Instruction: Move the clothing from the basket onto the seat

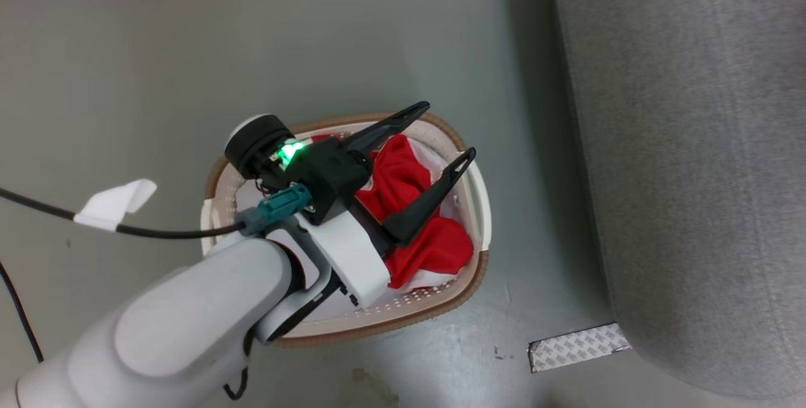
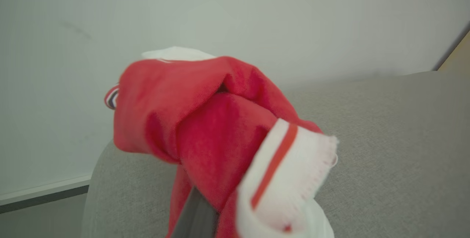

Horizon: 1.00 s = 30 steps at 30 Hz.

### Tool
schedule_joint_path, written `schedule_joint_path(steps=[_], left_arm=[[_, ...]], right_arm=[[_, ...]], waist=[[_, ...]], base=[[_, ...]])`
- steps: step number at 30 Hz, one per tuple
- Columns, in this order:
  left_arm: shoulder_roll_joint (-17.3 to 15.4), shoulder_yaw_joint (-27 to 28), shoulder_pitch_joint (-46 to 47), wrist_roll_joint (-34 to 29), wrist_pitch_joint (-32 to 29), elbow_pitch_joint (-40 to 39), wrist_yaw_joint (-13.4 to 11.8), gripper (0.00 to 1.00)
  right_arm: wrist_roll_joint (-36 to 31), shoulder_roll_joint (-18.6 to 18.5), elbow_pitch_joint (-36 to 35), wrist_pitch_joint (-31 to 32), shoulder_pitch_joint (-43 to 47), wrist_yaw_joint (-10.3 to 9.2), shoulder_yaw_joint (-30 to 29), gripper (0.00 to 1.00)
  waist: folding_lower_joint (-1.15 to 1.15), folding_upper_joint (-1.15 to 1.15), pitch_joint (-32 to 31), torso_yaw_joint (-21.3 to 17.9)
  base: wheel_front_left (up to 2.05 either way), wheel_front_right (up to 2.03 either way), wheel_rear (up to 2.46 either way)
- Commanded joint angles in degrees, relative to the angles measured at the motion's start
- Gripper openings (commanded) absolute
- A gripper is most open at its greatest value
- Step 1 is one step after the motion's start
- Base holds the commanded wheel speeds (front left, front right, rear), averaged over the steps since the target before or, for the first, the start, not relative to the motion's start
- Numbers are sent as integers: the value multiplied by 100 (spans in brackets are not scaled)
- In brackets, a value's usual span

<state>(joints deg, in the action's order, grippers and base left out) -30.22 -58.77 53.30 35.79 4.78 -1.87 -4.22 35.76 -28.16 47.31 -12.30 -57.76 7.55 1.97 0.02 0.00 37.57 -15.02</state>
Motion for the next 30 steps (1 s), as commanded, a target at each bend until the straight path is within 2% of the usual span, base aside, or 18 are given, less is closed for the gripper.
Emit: schedule_joint_path(steps=[1, 4, 5, 6, 7, 8, 18, 25, 30], left_arm=[[-43, 15, 68, -72, 31, 1, 0, 100], [-43, 24, 46, -37, 67, 64, -7, 100], [-25, 20, 28, -22, 93, 87, -2, 100], [5, 14, 6, -3, 116, 126, 7, 100], [35, 5, -14, 22, 131, 166, 14, 100], [73, -2, -29, 47, 162, 202, 22, 100], [310, -44, -395, 317, 525, 761, 69, 100], [443, 11, -912, 610, 786, 1183, 18, 100], [493, 235, -1306, 849, 939, 1375, -103, 100]], right_arm=[[40, -34, 165, 253, -163, -12, 143, 0], [155, -70, 432, 727, -339, -12, 341, 0], [168, -79, 525, 876, -369, -13, 403, 12], [161, -81, 643, 1050, -382, -12, 479, 30], [154, -77, 745, 1214, -392, -12, 547, 60], [156, -90, 808, 1348, -417, -12, 627, 100], [391, -154, 1086, 2256, -147, -12, 1109, 100], [616, -449, 463, 2207, 361, -12, 1587, 100], [1081, -633, -379, 1935, 855, -12, 1713, 100]], waist=[[-2, 0, 143, 136], [-2, 0, 133, 133], [-2, 0, 103, 132], [-2, 0, 59, 133], [-2, 0, 16, 135], [-2, 0, -39, 142], [-2, 0, -1004, 117], [-2, 0, -2068, 115], [-2, 0, -2804, 232]], base=[[0, 0, 0], [0, 0, 0], [0, 0, 0], [0, 0, 0], [0, 0, 0], [0, 0, 0], [0, 0, 0], [0, 0, 0], [0, 0, 0]])
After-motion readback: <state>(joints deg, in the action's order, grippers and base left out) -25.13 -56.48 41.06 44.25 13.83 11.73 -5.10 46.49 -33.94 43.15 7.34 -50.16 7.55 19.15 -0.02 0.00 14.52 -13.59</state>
